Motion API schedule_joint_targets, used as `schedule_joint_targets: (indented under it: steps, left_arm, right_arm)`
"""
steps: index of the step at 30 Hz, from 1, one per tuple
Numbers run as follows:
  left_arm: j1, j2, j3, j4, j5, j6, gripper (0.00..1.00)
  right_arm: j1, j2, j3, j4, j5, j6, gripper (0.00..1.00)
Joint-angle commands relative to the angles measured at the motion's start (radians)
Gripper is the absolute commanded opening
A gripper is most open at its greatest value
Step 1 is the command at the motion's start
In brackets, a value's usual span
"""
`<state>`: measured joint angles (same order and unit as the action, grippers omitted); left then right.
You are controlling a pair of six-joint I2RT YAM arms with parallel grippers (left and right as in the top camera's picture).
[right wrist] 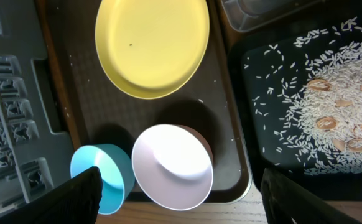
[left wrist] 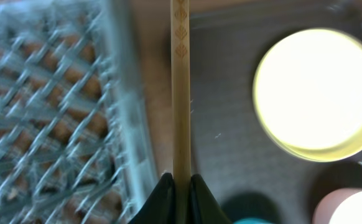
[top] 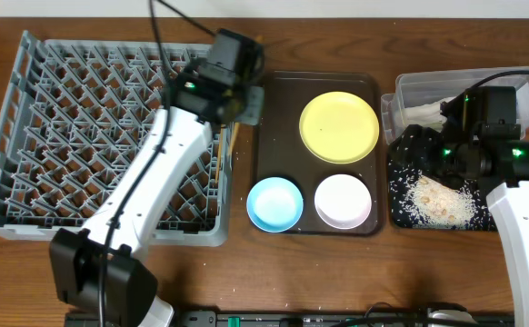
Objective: Sort waste into correct bins and load items into the dishwasher
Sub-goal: 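Carry the second chopstick into the dish rack and release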
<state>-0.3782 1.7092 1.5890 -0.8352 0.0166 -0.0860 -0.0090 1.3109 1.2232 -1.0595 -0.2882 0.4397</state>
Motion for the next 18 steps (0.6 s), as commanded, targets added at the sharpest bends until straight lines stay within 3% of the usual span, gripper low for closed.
schedule_joint_targets:
  steps: [1, 18]
  left_arm:
    - [0.071, 0.016, -0.006, -0.053, -0.009, -0.05, 0.08]
    - [0.116, 0.172, -0.082, -0.04, -0.076, 0.003, 0.08]
  right_arm:
    - [-0.004, 0.0, 0.005, 0.0, 0.0, -0.011, 0.8]
    - [-0.004, 0.0, 0.005, 0.019, 0.0, -0.01, 0.8]
